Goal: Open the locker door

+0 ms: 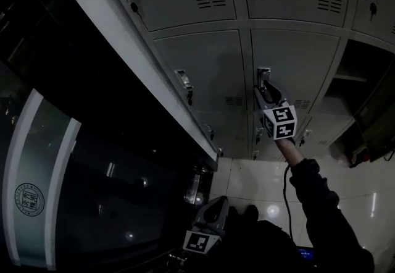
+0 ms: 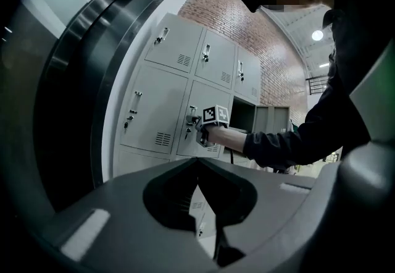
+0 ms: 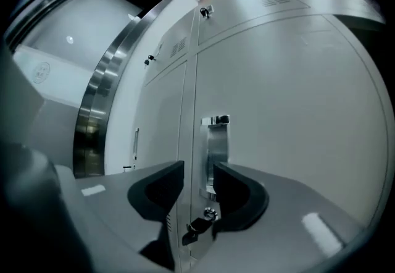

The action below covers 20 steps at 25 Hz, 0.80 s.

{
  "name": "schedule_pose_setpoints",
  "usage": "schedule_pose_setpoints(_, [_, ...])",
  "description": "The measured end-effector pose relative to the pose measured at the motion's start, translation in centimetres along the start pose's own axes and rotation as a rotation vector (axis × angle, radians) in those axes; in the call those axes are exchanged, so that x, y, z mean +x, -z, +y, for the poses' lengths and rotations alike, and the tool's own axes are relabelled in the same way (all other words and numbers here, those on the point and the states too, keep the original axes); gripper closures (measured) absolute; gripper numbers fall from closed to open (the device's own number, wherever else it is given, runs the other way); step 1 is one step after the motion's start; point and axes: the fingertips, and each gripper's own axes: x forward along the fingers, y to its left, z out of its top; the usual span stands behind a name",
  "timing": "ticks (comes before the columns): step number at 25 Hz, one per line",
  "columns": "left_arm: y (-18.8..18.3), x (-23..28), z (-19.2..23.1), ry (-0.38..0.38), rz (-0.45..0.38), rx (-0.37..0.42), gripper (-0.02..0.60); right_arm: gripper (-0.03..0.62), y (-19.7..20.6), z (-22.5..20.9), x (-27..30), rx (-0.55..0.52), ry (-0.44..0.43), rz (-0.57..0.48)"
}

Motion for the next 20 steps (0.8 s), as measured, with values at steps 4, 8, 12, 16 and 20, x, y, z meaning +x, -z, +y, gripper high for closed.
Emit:
schedule_pose_setpoints(4, [-0.2,0.6,0.8,-0.003,-0.004,0.006,0.565,0.477,0.3,0.6,1.7,-0.002,-0.002,0.004])
schedule_pose_setpoints(8, [0.0,0.7,0.8,0.005,0.005,-0.004,0.565,0.520,0.3,1.0,0.3,0.005,-0.059,-0.012])
schedule_pose_setpoints(12, [1.2,0.6,-0.1,0.066,0.030,-0.014,0.565,0.533,0.0,3.2,-5.1,-0.014,-0.173,-0.045])
schedule_pose_setpoints(16, [2.0,-0.7,-1.8,0.134,0.037,-0.028,0.565,0.517,-0.2,3.7,-14.0,0.039,-0.225,-0.097])
schedule_pose_setpoints(20, [2.9,-4.2,-3.6,0.186,0.036,-0.039,0.565,0.536,0.2,1.6,-22.1,0.095,-0.113,-0.091])
